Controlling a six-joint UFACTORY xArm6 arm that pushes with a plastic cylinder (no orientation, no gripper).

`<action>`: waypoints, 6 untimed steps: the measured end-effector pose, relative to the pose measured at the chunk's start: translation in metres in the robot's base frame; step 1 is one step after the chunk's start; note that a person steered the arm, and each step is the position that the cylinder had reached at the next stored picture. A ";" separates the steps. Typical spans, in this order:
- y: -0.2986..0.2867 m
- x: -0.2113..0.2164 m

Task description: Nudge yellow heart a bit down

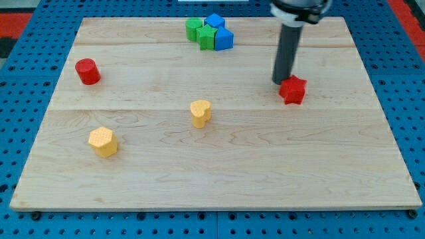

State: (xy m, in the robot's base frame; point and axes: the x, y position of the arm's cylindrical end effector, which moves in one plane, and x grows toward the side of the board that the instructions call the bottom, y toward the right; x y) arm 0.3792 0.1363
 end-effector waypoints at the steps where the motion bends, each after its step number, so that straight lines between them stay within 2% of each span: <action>1: -0.002 0.013; 2: -0.056 0.023; 3: -0.018 0.055; 4: 0.011 0.060; 6: 0.018 0.052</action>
